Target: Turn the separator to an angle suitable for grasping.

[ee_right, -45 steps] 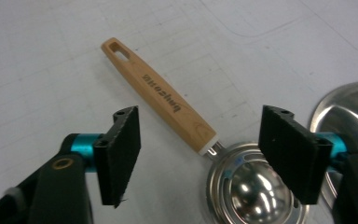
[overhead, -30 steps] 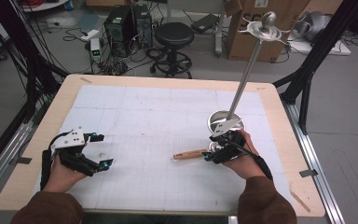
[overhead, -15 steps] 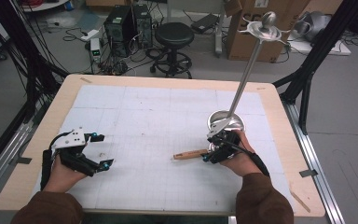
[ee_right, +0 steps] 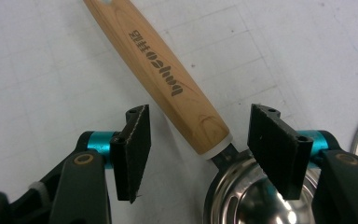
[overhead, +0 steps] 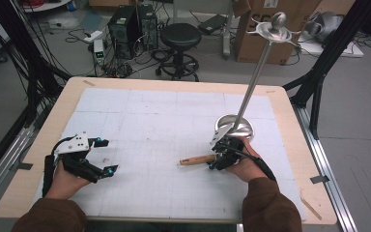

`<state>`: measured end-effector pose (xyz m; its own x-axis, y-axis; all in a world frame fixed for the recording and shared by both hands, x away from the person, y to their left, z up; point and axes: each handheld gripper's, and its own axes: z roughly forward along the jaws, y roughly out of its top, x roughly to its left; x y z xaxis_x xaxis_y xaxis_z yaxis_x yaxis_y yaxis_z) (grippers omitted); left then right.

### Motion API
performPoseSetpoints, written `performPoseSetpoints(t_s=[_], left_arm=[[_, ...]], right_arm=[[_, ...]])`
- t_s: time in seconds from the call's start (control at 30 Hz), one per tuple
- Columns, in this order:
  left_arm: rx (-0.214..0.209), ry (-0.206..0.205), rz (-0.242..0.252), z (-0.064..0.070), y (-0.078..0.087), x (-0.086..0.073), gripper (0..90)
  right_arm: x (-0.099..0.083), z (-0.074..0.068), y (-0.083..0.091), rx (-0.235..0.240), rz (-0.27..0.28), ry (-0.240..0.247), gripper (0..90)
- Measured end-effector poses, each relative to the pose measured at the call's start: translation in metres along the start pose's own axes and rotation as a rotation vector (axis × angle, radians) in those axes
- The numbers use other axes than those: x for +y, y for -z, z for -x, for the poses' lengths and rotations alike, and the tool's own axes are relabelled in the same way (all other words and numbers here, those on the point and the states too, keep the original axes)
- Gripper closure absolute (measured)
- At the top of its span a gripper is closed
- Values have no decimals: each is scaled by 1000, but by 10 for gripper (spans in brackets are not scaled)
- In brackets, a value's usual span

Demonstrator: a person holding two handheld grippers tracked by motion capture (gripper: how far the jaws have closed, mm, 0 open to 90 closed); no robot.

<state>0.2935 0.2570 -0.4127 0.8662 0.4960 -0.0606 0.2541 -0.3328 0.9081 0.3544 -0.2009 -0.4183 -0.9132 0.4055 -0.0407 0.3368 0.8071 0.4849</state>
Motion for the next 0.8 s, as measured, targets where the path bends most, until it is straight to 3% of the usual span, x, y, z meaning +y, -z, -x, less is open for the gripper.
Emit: performPoseSetpoints(t_s=[0.2, 0.23, 0.47, 0.8], left_arm=[[-2, -1, -2, 0, 0, 0, 17], [0, 1, 0, 0, 0, 0, 17], [-1, 1, 1, 0, 0, 0, 17], [-3, -2, -2, 0, 0, 0, 17]], right_arm=[[3, 0, -7, 13, -33, 14, 437], [4, 0, -7, 25, -35, 17, 489], [4, 0, -4, 7, -51, -1, 568], [3, 0, -2, 0, -67, -2, 612]])
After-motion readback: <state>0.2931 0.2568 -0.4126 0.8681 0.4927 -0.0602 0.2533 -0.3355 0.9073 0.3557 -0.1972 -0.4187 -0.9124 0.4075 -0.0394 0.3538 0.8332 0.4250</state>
